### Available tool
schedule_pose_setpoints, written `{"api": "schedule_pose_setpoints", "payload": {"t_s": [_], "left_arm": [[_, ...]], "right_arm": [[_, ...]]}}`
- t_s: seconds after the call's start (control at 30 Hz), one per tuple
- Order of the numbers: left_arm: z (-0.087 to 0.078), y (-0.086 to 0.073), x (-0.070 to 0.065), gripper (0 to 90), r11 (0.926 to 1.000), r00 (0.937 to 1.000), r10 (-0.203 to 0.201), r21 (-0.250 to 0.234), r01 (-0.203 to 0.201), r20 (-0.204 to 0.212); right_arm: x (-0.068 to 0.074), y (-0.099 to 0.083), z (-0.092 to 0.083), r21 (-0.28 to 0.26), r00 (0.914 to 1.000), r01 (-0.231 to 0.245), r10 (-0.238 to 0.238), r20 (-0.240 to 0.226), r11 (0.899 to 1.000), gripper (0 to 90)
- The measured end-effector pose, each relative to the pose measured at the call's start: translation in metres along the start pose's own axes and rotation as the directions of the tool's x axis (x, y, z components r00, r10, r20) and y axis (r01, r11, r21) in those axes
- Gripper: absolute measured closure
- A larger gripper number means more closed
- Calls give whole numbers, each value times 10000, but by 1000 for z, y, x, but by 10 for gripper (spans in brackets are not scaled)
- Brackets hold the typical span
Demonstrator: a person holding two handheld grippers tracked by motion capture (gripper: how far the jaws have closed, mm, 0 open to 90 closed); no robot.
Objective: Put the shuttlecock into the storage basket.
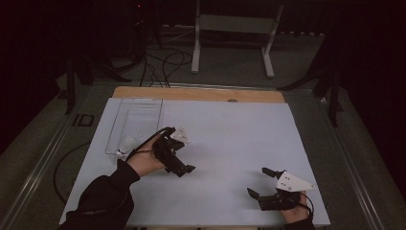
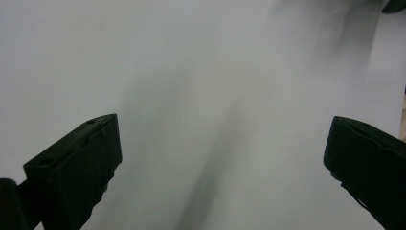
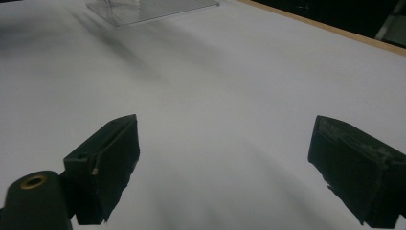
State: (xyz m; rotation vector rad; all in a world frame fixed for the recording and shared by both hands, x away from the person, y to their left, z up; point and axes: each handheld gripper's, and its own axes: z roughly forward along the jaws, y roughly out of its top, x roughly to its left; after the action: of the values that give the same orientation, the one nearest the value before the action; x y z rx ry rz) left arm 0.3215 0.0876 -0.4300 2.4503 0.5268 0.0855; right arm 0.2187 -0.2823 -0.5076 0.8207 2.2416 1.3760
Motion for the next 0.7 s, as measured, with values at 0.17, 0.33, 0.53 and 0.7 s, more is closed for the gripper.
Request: {"api": "schedule_pose_setpoints", "payload": {"t_s": [0.17,0.33,0.53,0.7], "left_arm": [[3,-8,-6,2,10000,10000,-22,-10,22,63],[4,-14,-10,2,10000,9999,5,-87,-4,111],[5,-22,-17,2,9999,9996,52,-143,-48,275],[5,-31,-22,2,9996,9992,123,-245,-113,388]], "right_arm": [[0,0,0,7,10000,2,-2,1,10000,105],[0,0,0,-8,10000,22,-22,6,10000,105],[0,0,0,13,10000,14,-14,3,10000,105],[0,0,0,-3,10000,10,-10,5,10000,105]]}}
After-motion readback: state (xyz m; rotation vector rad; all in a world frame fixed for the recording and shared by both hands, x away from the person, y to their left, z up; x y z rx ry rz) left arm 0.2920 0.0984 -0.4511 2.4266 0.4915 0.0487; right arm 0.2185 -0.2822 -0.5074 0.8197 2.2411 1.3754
